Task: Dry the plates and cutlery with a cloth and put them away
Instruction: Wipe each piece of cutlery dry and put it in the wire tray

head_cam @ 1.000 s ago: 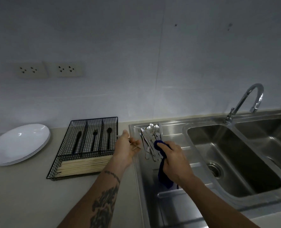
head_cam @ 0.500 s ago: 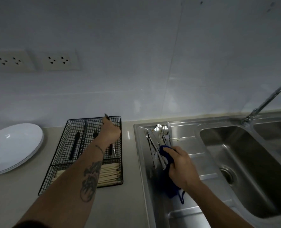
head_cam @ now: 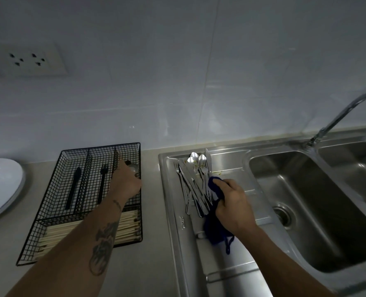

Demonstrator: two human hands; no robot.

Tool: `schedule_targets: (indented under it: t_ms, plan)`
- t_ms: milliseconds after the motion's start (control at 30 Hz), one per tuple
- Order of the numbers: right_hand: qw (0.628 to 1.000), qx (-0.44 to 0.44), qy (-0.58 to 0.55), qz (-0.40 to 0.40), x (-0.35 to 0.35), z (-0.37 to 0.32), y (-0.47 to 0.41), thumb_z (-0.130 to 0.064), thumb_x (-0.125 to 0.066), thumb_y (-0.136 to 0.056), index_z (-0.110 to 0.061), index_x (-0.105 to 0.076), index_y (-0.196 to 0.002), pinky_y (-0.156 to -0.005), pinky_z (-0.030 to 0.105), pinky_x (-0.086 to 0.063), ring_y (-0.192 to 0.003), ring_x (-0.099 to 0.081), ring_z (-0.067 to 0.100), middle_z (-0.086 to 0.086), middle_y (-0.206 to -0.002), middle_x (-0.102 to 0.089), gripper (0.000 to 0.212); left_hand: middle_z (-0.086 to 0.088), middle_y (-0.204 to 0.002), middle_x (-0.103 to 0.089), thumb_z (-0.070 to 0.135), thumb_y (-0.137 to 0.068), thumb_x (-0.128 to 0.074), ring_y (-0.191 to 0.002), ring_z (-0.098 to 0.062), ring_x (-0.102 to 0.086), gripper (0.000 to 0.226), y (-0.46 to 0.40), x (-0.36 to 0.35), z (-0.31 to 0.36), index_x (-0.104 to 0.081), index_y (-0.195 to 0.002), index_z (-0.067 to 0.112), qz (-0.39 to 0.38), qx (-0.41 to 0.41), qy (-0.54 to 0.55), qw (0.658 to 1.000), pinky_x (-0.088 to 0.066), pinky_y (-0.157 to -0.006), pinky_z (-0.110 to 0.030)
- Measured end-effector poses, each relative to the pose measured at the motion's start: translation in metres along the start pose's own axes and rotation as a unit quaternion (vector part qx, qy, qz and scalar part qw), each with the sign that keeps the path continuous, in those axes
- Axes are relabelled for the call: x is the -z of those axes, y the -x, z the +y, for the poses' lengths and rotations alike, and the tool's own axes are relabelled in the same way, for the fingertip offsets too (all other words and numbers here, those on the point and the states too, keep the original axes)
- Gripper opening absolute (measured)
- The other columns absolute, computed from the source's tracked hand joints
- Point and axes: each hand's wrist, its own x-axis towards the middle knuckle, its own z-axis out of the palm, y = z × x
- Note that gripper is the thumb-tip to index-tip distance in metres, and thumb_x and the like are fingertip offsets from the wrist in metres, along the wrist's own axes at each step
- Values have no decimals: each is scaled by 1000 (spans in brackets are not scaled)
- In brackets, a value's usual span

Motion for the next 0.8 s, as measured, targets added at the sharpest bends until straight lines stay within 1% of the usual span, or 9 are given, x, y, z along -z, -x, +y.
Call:
schedule_targets:
  t_ms: [133,267,333,367,500,567,633,700,800]
  plan:
    - [1000,-7,-7,3,6,6,1,4,-54,-72,-18,-55,-132,-85,40,-53,-104,-54,24,3,-120,-55,64,-21,-108,-61,6,-91,-59,-79,-22,-54,44,0,2,-5,-42,-131,-3,53,20,17,998,-38,-49,-27]
    - [1000,-11,-3,-1,11,17,5,3,-58,-75,-17,-54,-132,-85,36,-51,-105,-53,24,3,-122,-55,61,-16,-84,-66,36,-93,-64,-72,-30,-64,32,-1,6,-8,-57,-88,5,102,48,141,983,-53,-54,-33]
    - [1000,-11,3,-3,14,21,7,4,-59,-75,-17,-55,-132,-85,37,-51,-105,-53,23,4,-122,-55,60,-18,-78,-68,30,-91,-66,-66,-29,-64,30,-1,4,-5,-58,-70,9,107,64,184,975,-58,-59,-44]
    - [1000,-9,4,-3,15,22,7,4,-59,-75,-16,-55,-131,-85,37,-51,-104,-53,24,4,-121,-55,60,-15,-75,-67,23,-92,-64,-62,-24,-60,29,2,5,0,-58,-66,12,108,59,177,977,-57,-58,-40]
    - [1000,-13,3,-8,18,20,7,4,-58,-74,-16,-55,-131,-87,36,-51,-105,-53,24,4,-121,-55,61,3,-74,-56,3,-91,-58,-68,-14,-55,21,3,3,12,-57,-76,19,96,26,169,981,-48,-62,-23]
    - [1000,-13,2,-10,18,18,7,3,-57,-74,-17,-55,-132,-88,33,-50,-106,-52,23,3,-121,-55,61,-4,-91,-61,0,-87,-53,-85,-25,-61,18,-5,-4,11,-63,-87,14,74,-1,155,985,-53,-78,-29]
    - [1000,-13,-2,-10,18,17,6,3,-57,-75,-17,-54,-133,-89,30,-49,-106,-52,22,3,-122,-54,61,-15,-117,-58,2,-85,-50,-91,-27,-60,36,-10,-10,10,-61,-118,6,29,6,111,993,-53,-70,-26]
    - [1000,-17,-6,-6,18,17,5,3,-57,-75,-17,-54,-133,-89,29,-48,-106,-52,22,3,-122,-54,61,-20,-123,-55,6,-82,-50,-96,-29,-60,48,-10,-14,9,-55,-130,3,8,11,58,998,-56,-75,-33]
    - [1000,-28,-4,2,18,19,4,4,-57,-74,-17,-55,-133,-89,31,-49,-106,-52,22,3,-121,-55,62,-19,-130,-49,7,-74,-53,-115,-37,-52,53,-1,-18,15,-55,-128,7,74,-59,7,995,-51,-95,-51]
